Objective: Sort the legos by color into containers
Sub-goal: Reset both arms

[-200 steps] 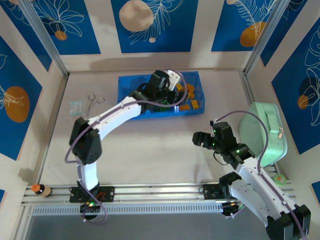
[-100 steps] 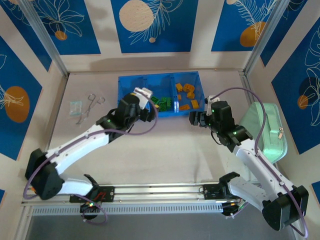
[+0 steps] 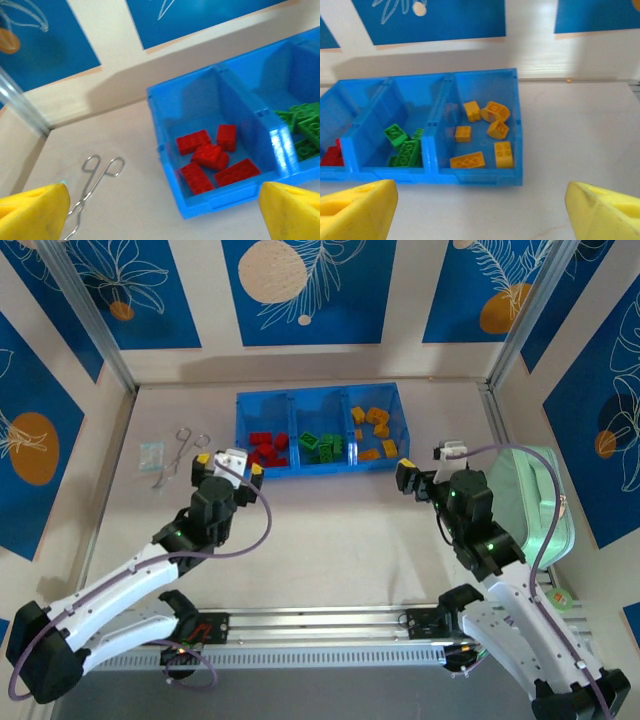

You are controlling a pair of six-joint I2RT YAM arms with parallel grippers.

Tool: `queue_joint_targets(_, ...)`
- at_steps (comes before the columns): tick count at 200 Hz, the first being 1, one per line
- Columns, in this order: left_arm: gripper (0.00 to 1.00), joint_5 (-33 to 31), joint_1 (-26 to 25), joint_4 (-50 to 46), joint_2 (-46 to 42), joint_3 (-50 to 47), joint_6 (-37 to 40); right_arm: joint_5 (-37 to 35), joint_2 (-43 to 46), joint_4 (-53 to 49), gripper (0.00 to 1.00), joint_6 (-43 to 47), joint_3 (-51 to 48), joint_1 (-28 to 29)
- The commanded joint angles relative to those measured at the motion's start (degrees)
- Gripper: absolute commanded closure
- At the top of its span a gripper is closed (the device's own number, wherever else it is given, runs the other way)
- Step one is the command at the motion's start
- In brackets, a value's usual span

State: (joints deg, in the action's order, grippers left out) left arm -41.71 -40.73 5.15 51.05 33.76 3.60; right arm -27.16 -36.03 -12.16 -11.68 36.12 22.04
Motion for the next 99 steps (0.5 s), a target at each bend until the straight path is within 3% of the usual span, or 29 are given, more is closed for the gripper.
queue_joint_targets(1, 0.03, -7.3, 0.9, 1.4, -1.6, -2.2, 1.1, -5.7, 3.1, 0.9, 0.12, 0.2, -3.7, -0.3)
queue_joint_targets(15, 0.03, -9.3, 0.9, 1.2, -2.4, -3.9, 0.6, -8.0, 5.6, 0.5, 0.11, -1.4, -6.6, -0.4)
queue_joint_targets(24, 0.04, -9.4, 0.9, 1.6, -3.1, -5.5, 0.3, -9.1, 7.1, 0.6, 0.00, -2.7, -8.7, -0.5)
queue_joint_targets(45, 0.04, -11.0, 0.9, 5.9, -3.9, -10.3, 1.1, -10.4, 9.9, 0.6, 0.01, -4.5, -12.6, -0.9)
queue_joint_targets(99, 0.03, -16.2, 1.0, 6.6, -4.7, -15.2, 1.1, -14.2, 13.8, -1.5, 0.01, -6.4, -18.3, -0.9)
